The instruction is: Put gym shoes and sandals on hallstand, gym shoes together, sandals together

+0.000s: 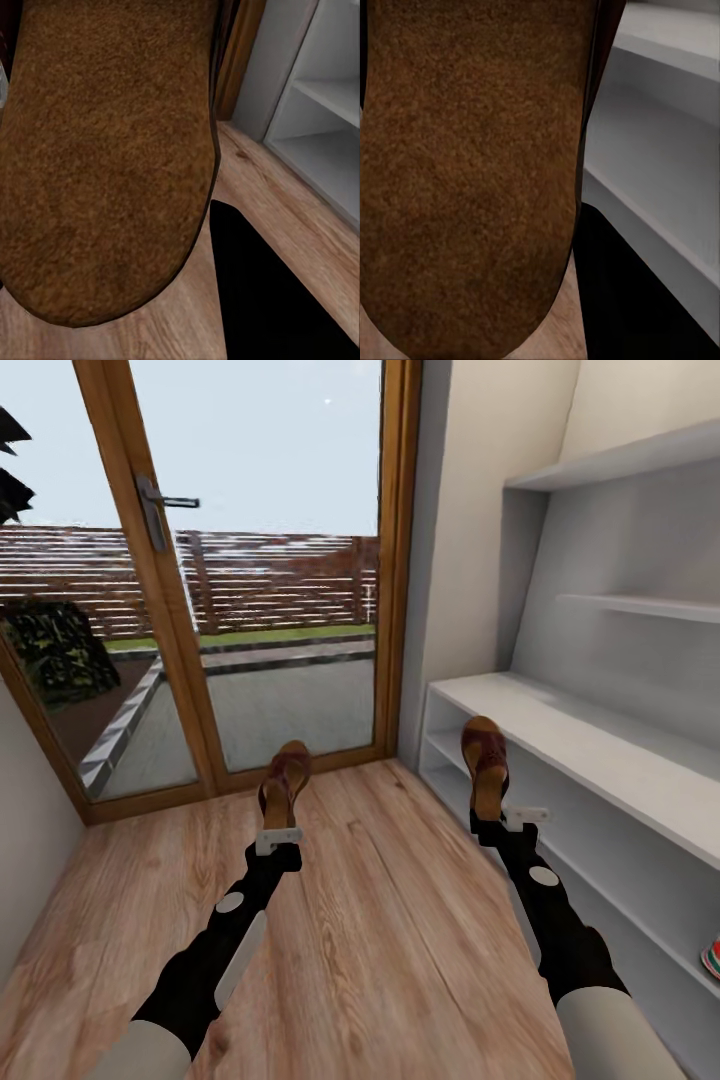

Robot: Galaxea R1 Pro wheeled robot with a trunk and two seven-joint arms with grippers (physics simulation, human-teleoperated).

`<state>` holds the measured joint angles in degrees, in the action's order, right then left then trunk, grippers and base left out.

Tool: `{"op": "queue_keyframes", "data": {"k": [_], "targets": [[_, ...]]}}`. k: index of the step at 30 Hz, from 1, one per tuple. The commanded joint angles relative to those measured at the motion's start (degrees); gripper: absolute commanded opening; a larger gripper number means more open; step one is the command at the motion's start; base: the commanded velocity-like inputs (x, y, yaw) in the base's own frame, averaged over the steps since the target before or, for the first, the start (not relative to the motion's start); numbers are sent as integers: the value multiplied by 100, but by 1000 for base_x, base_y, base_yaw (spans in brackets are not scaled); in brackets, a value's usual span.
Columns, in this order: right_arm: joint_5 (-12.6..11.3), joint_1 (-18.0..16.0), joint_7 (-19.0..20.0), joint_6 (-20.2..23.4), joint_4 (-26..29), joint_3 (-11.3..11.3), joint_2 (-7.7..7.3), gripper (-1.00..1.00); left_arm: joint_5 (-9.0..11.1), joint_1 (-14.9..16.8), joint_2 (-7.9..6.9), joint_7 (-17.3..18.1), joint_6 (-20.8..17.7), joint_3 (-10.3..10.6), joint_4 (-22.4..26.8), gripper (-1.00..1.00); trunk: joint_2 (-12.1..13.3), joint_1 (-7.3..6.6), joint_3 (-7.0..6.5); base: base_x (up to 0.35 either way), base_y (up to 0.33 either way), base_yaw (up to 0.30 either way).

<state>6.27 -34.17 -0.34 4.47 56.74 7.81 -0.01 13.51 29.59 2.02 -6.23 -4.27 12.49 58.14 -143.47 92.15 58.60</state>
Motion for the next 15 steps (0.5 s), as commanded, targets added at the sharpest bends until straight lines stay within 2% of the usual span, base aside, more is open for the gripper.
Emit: {"op": "queue_keyframes", "data": {"k": [1,5,15], "targets": [[39,-2,-10,41,12,2,1,-100,29,2,-2,-36,-30,17,8,-100,-2,2,6,286,189,-15],[37,-2,-10,44,12,2,1,-100,29,2,-4,-36,-30,17,8,-100,-2,2,6,284,194,-112],[36,-2,-10,43,12,2,0,-100,29,2,0,-36,-30,17,10,-100,-2,2,6,280,207,-251]]}}
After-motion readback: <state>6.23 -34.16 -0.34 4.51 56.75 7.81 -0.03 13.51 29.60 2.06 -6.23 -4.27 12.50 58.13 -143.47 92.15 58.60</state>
